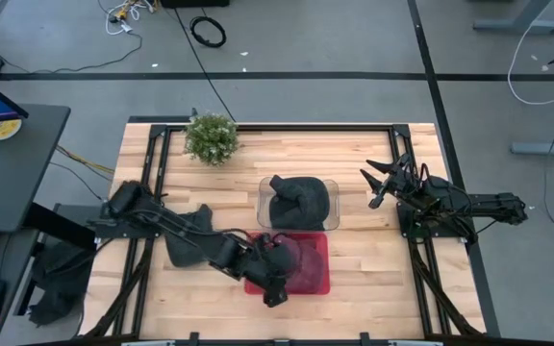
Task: Pick & Place hat
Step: Put the red cap into the pink bin
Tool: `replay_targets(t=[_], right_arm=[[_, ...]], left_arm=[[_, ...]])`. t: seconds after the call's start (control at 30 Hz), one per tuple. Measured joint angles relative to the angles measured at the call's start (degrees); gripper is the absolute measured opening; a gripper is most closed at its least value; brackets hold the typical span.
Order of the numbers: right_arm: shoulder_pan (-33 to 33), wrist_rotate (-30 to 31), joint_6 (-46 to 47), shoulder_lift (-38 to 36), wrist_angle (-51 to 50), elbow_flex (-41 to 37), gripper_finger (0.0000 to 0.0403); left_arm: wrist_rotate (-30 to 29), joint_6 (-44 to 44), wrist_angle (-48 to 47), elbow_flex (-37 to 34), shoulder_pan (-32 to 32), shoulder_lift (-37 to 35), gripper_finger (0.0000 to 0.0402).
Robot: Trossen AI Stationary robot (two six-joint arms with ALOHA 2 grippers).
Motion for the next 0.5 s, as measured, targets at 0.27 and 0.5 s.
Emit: replay_targets(t=[0.27,0.5], right_arm=[[0.0,0.0,0.0,0.0,0.02,0.0,0.016],[0.0,0.0,0.0,0.0,-0.04,0.0,0.016]], left_arm=[[-4.6,2.61,1.34,0.04,1.67,10.73,0.0169],[3.82,-2.02,5.13,0.42,1.77,17.33,0.0169]])
